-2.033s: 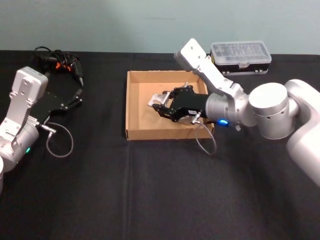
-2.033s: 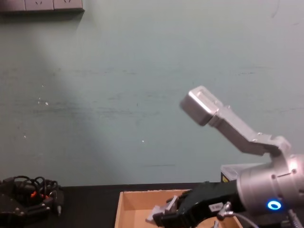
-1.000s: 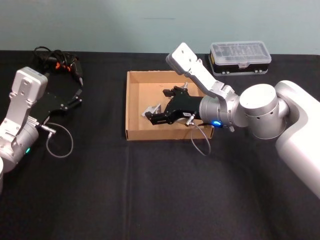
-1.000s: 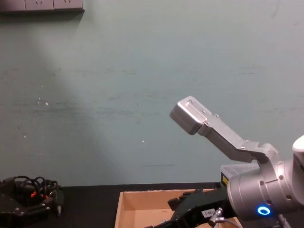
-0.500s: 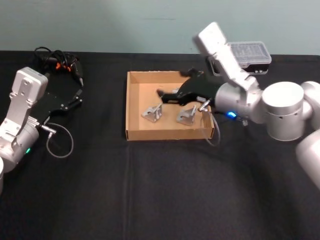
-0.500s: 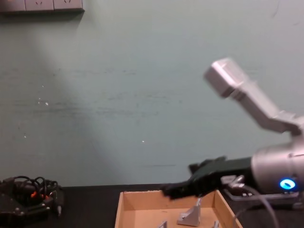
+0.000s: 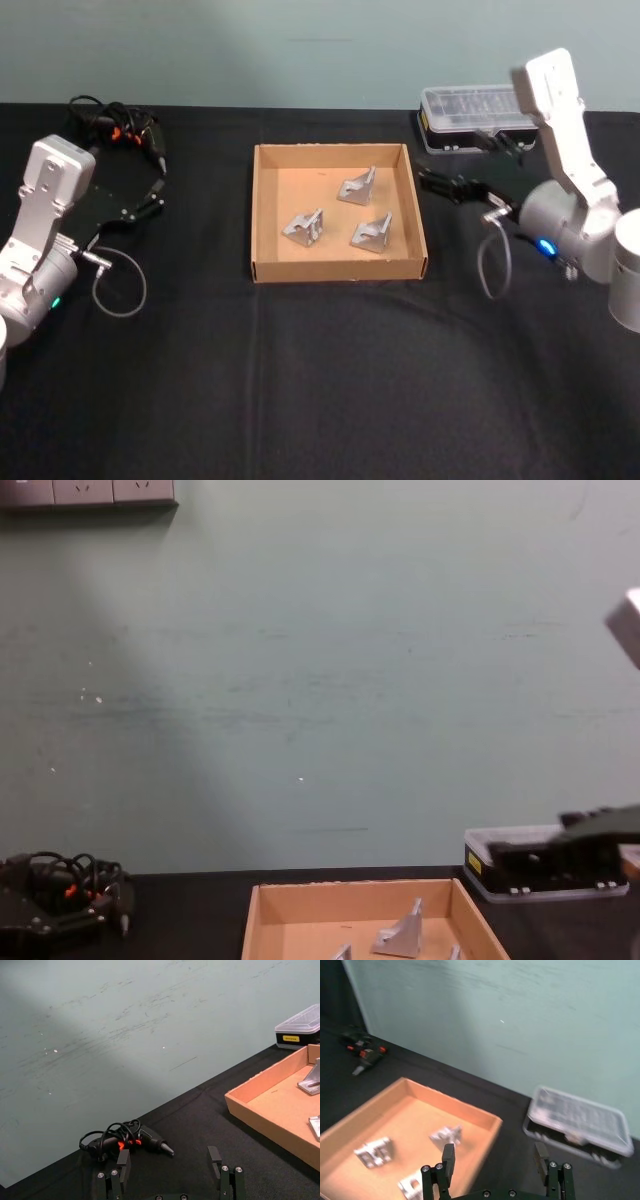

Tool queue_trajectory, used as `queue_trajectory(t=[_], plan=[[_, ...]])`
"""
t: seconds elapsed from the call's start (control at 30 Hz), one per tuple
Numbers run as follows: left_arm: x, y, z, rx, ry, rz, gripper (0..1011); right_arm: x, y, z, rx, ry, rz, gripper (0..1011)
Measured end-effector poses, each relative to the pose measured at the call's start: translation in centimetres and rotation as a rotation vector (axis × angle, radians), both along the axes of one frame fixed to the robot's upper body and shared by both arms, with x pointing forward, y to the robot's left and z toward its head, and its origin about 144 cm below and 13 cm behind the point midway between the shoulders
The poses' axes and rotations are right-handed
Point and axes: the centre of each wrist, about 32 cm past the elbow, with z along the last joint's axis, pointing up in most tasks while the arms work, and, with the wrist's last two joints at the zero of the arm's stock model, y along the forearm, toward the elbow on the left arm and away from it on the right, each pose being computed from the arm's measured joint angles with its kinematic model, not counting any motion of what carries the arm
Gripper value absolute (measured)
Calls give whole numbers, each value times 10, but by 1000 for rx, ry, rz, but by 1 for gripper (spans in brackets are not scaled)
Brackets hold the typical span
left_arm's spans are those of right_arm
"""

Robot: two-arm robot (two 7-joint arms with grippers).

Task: Use one hand to pick up the angle iron from the table and place it into the box.

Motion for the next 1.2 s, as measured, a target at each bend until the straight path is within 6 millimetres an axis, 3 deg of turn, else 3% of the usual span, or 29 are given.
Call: queue_trajectory(t=[0.37, 1.2], plan=[[0, 0, 0, 0, 0, 0, 1000, -25, -21, -16, 7, 37, -143, 1003], [0, 0, 0, 0, 0, 0, 1000, -23, -19, -15, 6, 32, -133, 1003]])
